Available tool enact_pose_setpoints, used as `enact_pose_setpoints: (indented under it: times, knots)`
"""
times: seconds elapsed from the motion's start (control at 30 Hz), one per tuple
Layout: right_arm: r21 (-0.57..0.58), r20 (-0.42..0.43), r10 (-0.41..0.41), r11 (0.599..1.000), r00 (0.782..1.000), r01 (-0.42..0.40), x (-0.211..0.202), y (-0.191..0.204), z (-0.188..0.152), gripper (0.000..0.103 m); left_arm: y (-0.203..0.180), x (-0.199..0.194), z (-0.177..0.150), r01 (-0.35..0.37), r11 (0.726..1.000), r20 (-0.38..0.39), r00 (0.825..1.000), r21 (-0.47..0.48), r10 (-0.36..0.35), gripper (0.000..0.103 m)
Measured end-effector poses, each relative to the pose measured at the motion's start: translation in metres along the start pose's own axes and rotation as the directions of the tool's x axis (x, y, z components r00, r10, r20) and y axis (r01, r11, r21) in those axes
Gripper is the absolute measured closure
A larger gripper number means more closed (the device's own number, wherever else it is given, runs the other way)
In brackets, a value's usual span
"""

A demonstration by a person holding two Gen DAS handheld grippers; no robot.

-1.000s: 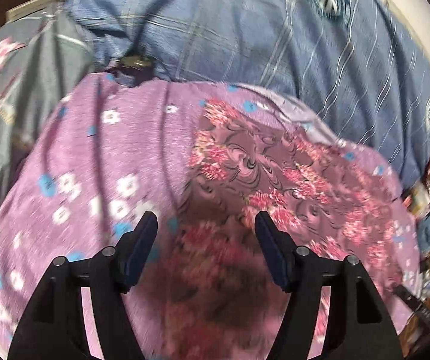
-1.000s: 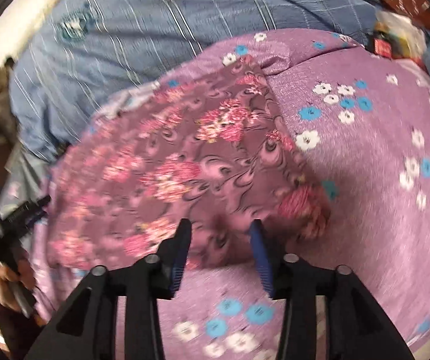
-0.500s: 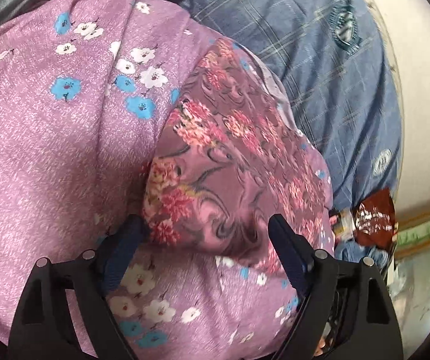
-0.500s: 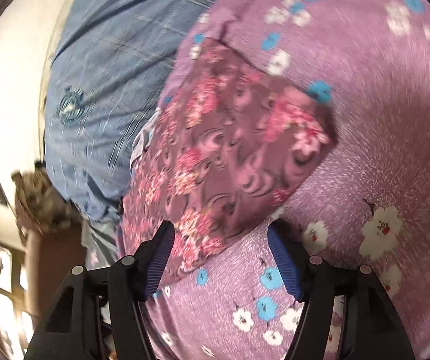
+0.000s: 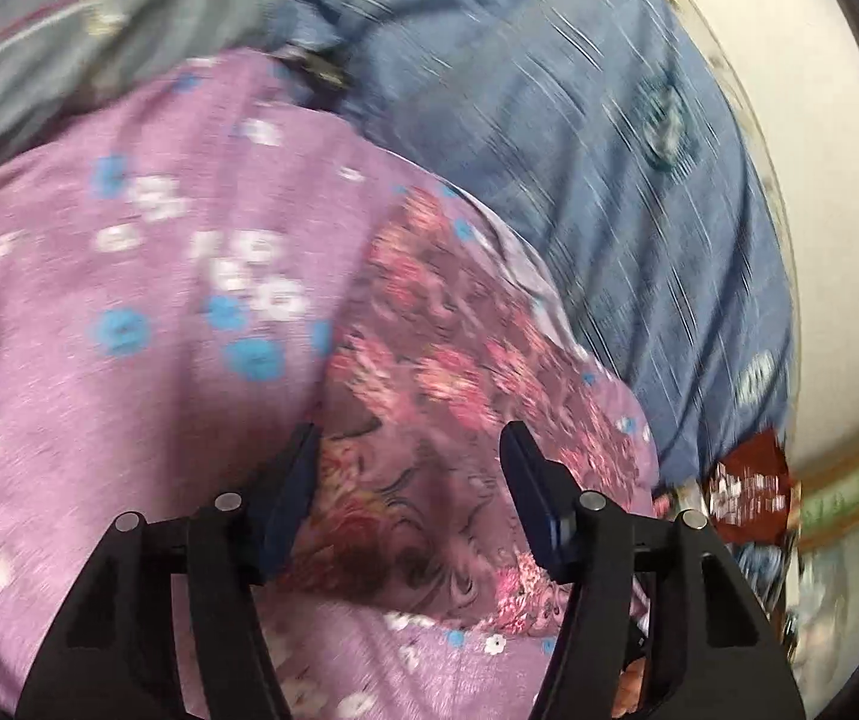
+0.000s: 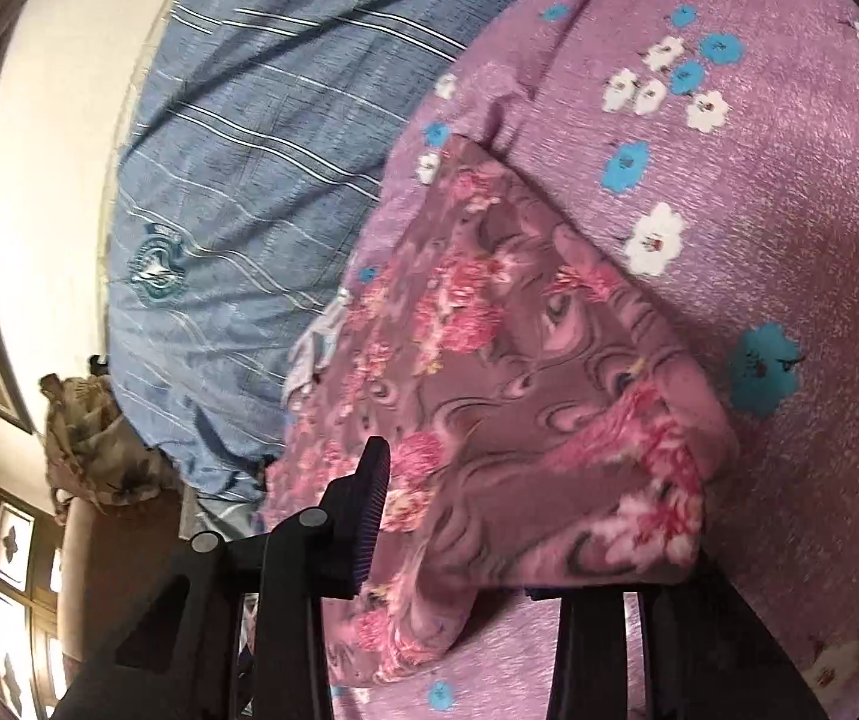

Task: Fold small clothes

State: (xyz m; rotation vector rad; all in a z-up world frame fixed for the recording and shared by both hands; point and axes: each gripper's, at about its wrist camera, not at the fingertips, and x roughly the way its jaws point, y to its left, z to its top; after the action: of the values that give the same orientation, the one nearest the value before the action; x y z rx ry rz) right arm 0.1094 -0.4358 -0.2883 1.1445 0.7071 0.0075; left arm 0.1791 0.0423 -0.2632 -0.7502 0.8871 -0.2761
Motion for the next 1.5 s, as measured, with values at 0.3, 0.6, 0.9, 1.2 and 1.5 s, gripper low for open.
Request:
enact_pose_setpoints:
  times: [0.3, 0.6, 0.9, 1.2, 1.5]
  knots:
    - [0.052, -0.042, -0.015, 0.998, 0.999, 0.017, -0.001, -0.014, -0.007, 0.065, -0.005, 0.015, -0.059, 0.002, 0.989, -0.212, 0.977, -0.150, -0.034, 0.023]
    - [0.014, -0.078, 0.001, 1.000, 0.997, 0.000, 0.001, -0.014, -0.009, 0.065, -0.023, 0.047, -0.056, 0.121, 0.953, -0.126, 0.979, -0.277, -0.161, 0.023]
    - [0.018, -0.083, 0.004, 1.000, 0.997, -0.003, 0.004, -0.014, -0.006, 0.065, -0.001, 0.051, -0.042, 0.159, 0.924, -0.060, 0.980, -0.348, -0.191, 0.023]
    - [-0.013, 0.009, -0.040, 0.999, 0.999, 0.040, 0.006, -0.008, -0.006, 0.095, -0.013, 0.049, -0.036, 0.097, 0.956, -0.070, 0.990, -0.276, -0.121, 0.084]
    - [-0.326, 0.200, -0.077, 0.935, 0.977, 0.141, -0.029, 0.046, -0.037, 0.096, -0.032, 0.012, -0.031, 0.080, 0.988, -0.031, 0.996, -0.129, -0.085, 0.100]
